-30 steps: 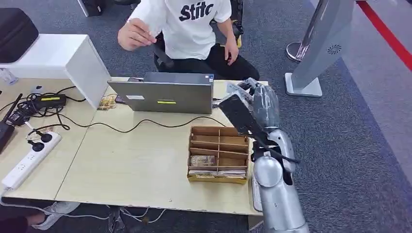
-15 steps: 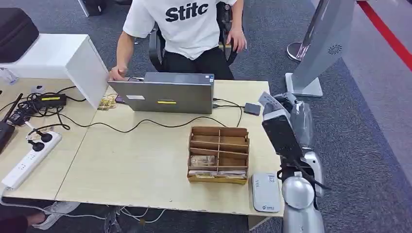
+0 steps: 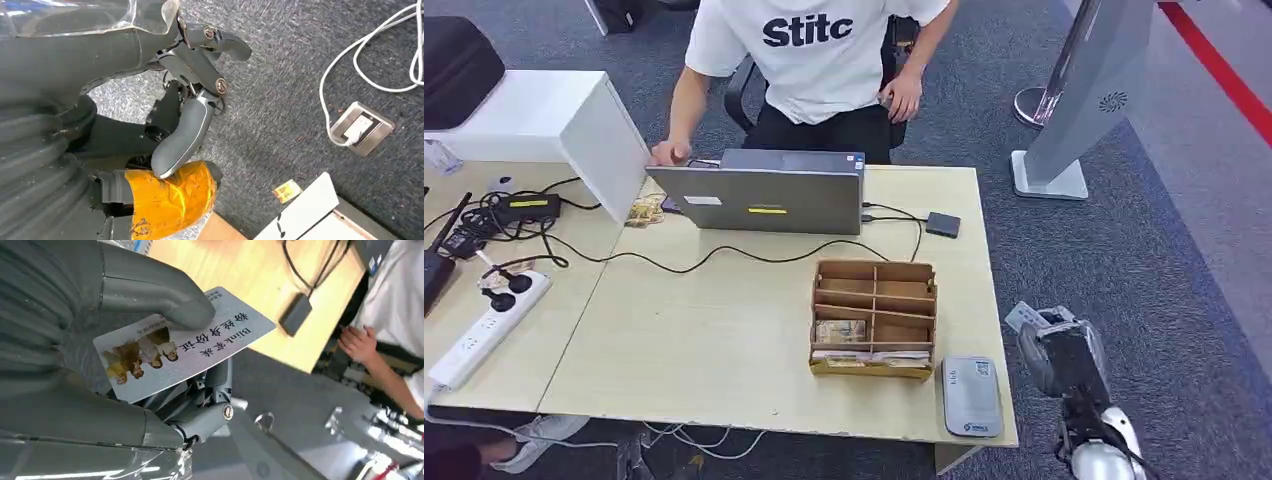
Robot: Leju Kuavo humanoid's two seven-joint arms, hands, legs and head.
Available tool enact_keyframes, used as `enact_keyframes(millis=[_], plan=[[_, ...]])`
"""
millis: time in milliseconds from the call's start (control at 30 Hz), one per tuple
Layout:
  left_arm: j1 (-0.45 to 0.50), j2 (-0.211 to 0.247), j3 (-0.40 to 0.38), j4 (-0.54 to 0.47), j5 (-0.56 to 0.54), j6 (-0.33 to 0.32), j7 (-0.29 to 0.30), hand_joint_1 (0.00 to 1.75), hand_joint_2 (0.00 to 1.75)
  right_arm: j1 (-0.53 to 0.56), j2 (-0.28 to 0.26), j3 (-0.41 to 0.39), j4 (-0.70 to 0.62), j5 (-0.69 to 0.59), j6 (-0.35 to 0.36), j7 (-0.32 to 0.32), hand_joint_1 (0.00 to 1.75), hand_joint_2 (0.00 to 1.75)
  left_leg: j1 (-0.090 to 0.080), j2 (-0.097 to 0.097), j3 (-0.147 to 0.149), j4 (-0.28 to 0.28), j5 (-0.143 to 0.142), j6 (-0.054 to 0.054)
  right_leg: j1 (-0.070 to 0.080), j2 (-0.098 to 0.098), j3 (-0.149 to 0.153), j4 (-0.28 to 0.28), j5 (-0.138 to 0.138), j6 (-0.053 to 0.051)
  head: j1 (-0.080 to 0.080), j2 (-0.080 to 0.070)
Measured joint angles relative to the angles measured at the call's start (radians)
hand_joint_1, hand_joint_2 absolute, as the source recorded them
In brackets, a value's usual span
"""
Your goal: Pass the card to the sensor for recognition and then transmit it.
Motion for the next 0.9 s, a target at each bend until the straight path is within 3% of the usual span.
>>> enact_keyframes(millis=[200,333,567,900], plan=[[0.002,0.015,0.000,0.000,-0.001,-0.001,-0.001,0.00,1.75,0.014,-0.051,0.019,0.046,0.058,0.037,-0.029,1.75,1.75,0.000,0.000,0.000,0.000,0.000,0.000,0.000,0.000,0.000,0.000,0.000,0.000,0.000,0.000],[0.002,0.024,-0.007,0.000,-0.081,0.019,0.032,0.00,1.75,0.015,-0.075,0.103,0.103,0.180,-0.031,-0.004,1.75,1.75,0.000,0.001,0.000,0.000,0.000,0.000,0.000,0.000,0.000,0.000,0.000,0.000,0.000,0.000],[0.001,0.054,-0.057,0.000,-0.182,0.011,0.085,0.00,1.75,0.008,-0.100,0.232,0.169,0.229,-0.074,0.024,1.75,1.75,0.000,0.000,0.000,0.000,0.000,0.000,0.000,0.000,0.000,0.000,0.000,0.000,0.000,0.000],[0.000,0.069,-0.085,0.000,-0.189,0.010,0.092,0.00,1.75,0.001,-0.117,0.288,0.203,0.239,-0.083,0.026,1.75,1.75,0.000,0.000,0.000,0.000,0.000,0.000,0.000,0.000,0.000,0.000,0.000,0.000,0.000,0.000]])
